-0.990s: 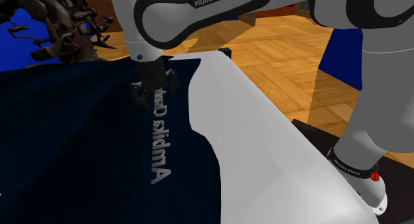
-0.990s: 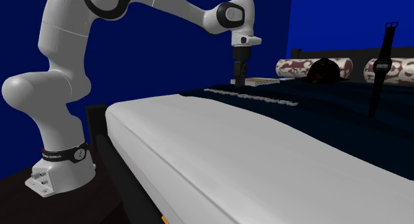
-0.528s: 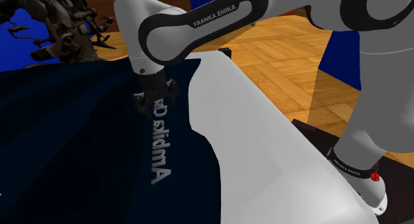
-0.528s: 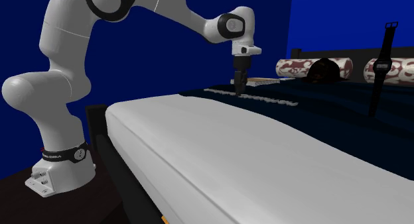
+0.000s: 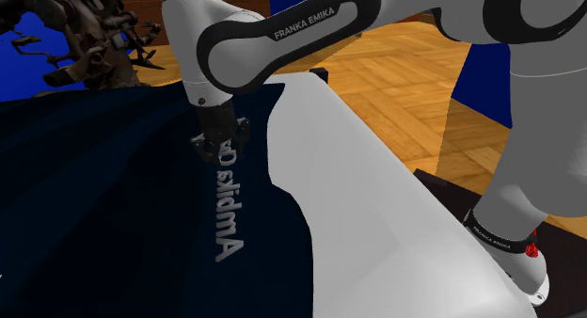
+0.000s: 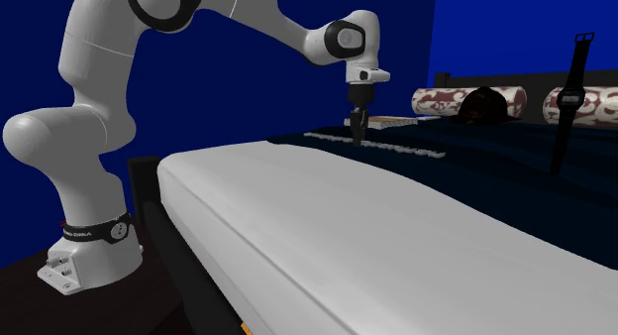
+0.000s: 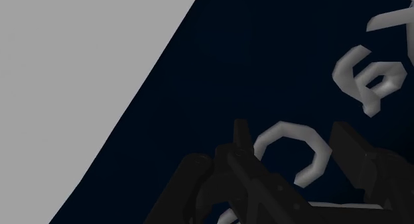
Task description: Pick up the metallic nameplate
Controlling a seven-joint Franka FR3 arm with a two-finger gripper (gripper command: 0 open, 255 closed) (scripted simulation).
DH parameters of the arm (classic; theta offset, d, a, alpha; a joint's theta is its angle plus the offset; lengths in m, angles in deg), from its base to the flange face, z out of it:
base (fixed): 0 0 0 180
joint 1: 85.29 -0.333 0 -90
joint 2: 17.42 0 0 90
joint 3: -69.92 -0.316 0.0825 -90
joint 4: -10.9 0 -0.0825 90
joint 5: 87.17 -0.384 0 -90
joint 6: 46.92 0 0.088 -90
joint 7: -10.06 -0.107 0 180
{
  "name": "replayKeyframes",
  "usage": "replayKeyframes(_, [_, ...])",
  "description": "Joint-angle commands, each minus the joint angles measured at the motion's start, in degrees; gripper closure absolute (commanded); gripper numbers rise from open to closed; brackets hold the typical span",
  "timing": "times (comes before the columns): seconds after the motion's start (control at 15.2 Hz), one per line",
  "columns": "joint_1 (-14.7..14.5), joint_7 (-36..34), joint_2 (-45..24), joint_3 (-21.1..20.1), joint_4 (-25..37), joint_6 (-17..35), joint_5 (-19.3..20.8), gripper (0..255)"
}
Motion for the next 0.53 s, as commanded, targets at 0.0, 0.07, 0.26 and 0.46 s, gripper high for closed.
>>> replayKeyframes(0.0, [0.02,0.0,-0.07,0.03,-0.11,-0.07,0.01,255])
replayKeyframes(0.07, [0.0,-0.01,-0.09,0.04,-0.07,-0.08,0.02,255])
replayKeyframes(0.26, [-0.08,0.15,0.02,-0.03,1.3,-1.54,-0.1,255])
replayKeyframes(0.46, [-0.19,0.34,0.32,-0.15,3.2,-3.7,-0.3,255])
